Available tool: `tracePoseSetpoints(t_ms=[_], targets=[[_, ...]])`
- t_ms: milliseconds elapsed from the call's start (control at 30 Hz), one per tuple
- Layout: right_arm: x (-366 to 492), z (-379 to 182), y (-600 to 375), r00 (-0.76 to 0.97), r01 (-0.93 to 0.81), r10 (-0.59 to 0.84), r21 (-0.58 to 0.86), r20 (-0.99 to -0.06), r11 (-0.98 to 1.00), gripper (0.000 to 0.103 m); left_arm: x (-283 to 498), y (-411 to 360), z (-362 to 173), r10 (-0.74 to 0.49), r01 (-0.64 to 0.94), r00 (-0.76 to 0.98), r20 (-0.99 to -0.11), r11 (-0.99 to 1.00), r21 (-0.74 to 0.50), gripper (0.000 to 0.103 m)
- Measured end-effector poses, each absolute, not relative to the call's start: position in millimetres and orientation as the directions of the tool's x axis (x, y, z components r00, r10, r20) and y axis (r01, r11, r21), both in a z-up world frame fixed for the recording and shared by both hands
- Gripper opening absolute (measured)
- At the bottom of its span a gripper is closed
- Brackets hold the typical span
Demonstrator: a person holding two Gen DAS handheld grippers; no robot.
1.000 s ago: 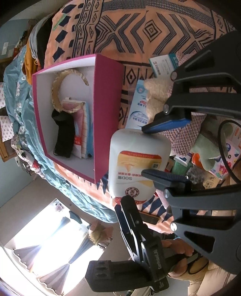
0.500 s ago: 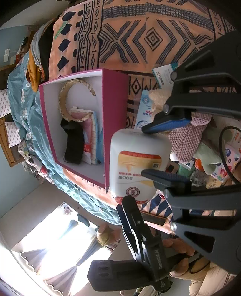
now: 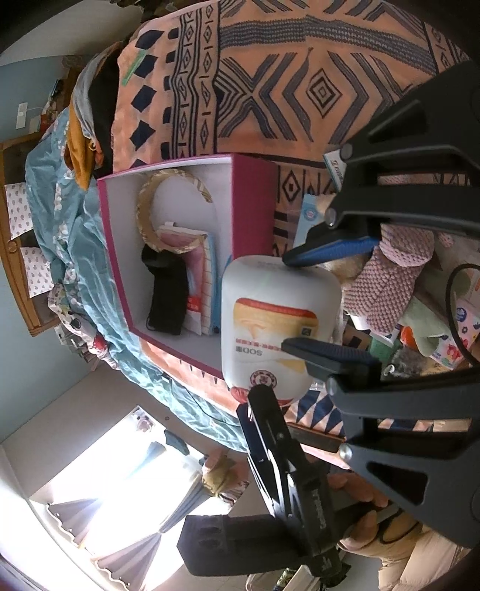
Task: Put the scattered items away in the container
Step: 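Carry the lotion bottle with the left gripper over the pink box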
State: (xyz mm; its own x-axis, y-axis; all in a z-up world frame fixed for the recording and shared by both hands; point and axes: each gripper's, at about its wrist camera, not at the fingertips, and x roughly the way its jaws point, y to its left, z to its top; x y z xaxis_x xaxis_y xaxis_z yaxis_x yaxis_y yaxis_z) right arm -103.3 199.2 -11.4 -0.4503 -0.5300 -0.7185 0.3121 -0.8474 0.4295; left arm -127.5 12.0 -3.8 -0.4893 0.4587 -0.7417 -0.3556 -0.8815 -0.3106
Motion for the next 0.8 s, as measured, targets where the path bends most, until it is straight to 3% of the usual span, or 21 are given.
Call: tracePoseSetpoints(t_ms=[800], targets=[[-127.2,-6.4,204.7,-0.473,0.31,-0.519,0.416,-0.712,-0.855,0.043,-157.2,21.8,-2.4,0.457,-0.352,-0.494,-0.739,-0.883,-0.311,0.073]])
